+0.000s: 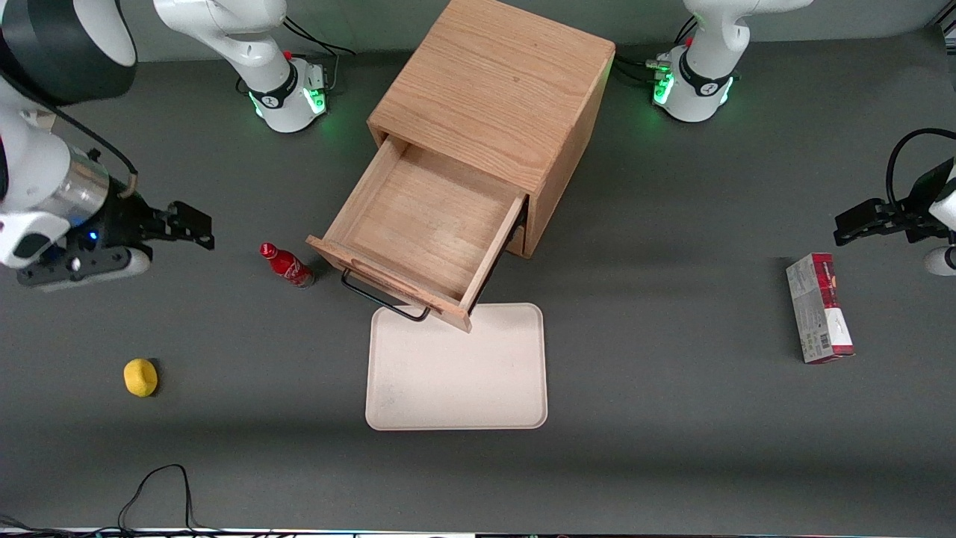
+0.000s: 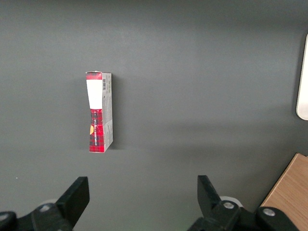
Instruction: Open upper drawer
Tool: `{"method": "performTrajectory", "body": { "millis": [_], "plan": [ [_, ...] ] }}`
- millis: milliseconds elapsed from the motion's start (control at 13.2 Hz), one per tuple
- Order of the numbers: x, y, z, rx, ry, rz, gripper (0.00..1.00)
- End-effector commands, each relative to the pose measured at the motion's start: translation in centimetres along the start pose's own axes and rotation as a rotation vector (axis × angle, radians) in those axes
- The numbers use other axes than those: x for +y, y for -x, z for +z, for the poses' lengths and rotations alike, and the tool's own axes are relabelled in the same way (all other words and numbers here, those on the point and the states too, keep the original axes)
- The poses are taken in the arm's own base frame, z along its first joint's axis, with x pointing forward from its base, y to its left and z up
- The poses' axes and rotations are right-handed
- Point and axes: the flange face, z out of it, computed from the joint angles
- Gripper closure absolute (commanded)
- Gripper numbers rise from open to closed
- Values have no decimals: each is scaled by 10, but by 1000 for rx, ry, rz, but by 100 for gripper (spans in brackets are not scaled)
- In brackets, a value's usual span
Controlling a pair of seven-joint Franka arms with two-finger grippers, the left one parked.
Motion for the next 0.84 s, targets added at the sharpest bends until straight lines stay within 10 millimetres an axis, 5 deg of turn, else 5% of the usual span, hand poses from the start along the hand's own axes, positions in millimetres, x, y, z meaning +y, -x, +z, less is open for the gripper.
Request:
{"method": "performTrajectory", "body": {
  "millis": [0,456,759],
  "plan": [
    [8,67,-3,14,23,99,0],
    [50,84,-9,-11,1,177,0],
    [45,82,-8,-13,3,172,0]
  ]
}}
